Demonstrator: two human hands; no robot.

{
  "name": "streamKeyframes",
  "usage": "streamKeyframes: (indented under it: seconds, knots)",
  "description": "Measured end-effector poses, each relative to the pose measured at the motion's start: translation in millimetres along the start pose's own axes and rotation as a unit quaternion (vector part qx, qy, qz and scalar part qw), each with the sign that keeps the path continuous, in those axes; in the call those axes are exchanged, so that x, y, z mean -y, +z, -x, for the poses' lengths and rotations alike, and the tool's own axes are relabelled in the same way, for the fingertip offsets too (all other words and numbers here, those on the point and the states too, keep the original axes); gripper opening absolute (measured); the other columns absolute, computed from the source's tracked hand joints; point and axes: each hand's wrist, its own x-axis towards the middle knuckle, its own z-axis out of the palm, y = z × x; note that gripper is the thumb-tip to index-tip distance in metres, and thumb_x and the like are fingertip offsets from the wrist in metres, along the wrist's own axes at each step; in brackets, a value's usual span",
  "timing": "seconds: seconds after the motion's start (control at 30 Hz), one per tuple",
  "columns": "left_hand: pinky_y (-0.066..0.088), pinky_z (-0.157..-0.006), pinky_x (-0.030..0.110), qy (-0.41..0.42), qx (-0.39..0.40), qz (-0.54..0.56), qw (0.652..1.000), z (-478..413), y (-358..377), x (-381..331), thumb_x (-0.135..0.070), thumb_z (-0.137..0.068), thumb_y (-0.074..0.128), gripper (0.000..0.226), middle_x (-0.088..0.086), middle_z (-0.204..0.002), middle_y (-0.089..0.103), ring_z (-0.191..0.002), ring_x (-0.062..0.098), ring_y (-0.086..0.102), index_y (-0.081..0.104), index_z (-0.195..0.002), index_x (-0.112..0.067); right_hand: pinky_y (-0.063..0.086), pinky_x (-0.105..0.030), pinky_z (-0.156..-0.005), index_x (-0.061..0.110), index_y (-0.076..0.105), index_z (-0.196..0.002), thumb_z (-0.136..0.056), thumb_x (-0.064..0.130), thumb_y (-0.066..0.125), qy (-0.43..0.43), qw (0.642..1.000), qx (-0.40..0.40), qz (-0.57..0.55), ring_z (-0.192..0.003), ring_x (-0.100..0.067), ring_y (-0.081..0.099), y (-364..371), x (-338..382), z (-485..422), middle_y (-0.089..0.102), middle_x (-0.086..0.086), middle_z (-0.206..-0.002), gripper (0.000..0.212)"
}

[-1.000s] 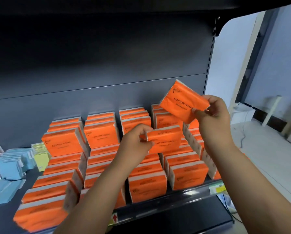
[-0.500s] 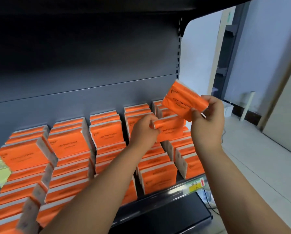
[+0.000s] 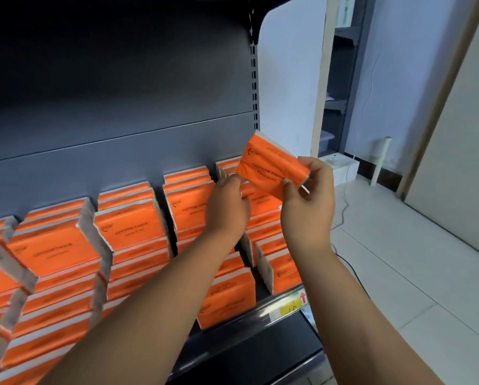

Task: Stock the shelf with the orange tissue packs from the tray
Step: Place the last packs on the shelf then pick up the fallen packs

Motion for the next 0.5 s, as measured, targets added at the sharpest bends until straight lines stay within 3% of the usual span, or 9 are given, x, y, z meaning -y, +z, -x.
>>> streamKeyframes:
  seconds: [0.2, 0.37, 0.5]
  knots:
    - [0.049, -0.077, 0.030, 0.039, -0.010, -0.034, 0.999, 4.8, -4.3, -0.7, -0.007, -0.090, 0.064, 0.025, 0.003, -0.110, 0.062, -0.099, 0.024, 0.063, 0.068, -0.112, -0.019, 0.055, -0.028, -0.089, 0.028, 0.057, -0.116, -0.093, 0.001, 0.058, -0.010, 0.999, 0.017, 0.031, -0.104, 0.005, 0.059, -3.2, -3.6, 2.4, 0.062, 0.023, -0.107, 0.036]
    - [0.049, -0.074, 0.029, 0.019, -0.007, -0.029, 0.999, 6.3, -7.5, -0.2, -0.012, -0.093, 0.065, 0.018, -0.001, -0.105, 0.062, -0.094, 0.019, 0.062, 0.067, -0.108, -0.020, 0.053, -0.023, -0.088, 0.030, 0.055, -0.116, -0.095, 0.002, 0.058, -0.014, 0.999, 0.028, 0.042, -0.107, 0.005, 0.058, -3.7, -2.7, 3.4, 0.061, 0.022, -0.110, 0.035]
    - [0.054, -0.072, 0.031, -0.028, -0.010, 0.007, 1.000, 11.0, -11.9, -4.7, -0.021, -0.091, 0.070, 0.028, -0.002, -0.106, 0.061, -0.092, 0.017, 0.063, 0.058, -0.116, -0.020, 0.056, -0.031, -0.093, 0.031, 0.056, -0.117, -0.095, 0.005, 0.059, -0.020, 0.998, 0.022, 0.047, -0.110, 0.000, 0.058, -4.7, -4.3, 3.8, 0.060, 0.017, -0.117, 0.034]
